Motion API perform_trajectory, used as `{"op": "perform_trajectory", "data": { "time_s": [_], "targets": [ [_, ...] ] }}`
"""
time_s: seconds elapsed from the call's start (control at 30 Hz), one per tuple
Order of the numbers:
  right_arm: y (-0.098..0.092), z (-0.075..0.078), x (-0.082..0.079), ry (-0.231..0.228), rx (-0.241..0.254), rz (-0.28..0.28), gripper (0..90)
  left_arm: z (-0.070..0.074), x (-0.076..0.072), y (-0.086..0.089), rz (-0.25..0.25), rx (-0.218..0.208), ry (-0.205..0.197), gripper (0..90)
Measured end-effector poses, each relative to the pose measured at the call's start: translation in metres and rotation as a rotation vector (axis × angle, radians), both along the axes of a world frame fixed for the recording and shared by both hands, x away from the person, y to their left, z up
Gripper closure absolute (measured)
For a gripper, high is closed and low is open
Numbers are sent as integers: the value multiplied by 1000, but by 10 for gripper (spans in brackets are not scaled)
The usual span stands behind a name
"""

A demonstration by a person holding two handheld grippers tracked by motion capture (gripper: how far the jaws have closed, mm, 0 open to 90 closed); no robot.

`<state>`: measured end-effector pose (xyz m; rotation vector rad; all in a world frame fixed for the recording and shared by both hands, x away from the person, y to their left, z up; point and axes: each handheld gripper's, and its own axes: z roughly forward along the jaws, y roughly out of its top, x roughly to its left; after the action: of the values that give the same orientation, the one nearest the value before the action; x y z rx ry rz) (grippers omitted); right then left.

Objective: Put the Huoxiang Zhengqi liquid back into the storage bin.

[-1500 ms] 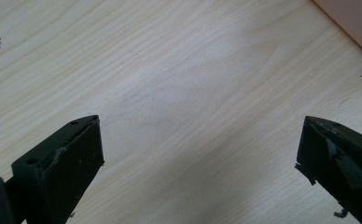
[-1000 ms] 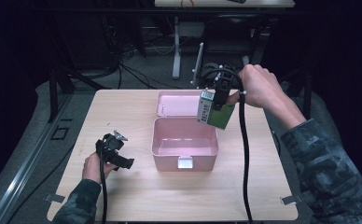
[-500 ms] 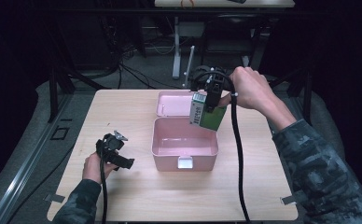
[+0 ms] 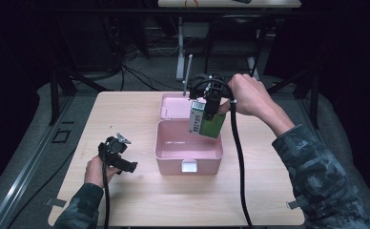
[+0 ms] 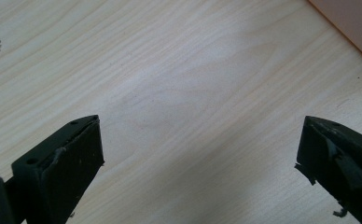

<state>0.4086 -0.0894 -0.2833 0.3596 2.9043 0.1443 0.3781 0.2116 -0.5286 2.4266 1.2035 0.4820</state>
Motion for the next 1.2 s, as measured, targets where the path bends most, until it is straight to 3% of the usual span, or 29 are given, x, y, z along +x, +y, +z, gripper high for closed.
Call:
{"op": "perform_trajectory", "data": {
  "time_s": [0.5,1.2],
  "targets": [
    [4,-24,-1,55,-8,74,629,1,0,-1,-5,4,-3,3],
    [3,-56,3,125,-21,133,628,0,-1,-3,-9,14,-3,4]
  ]
}}
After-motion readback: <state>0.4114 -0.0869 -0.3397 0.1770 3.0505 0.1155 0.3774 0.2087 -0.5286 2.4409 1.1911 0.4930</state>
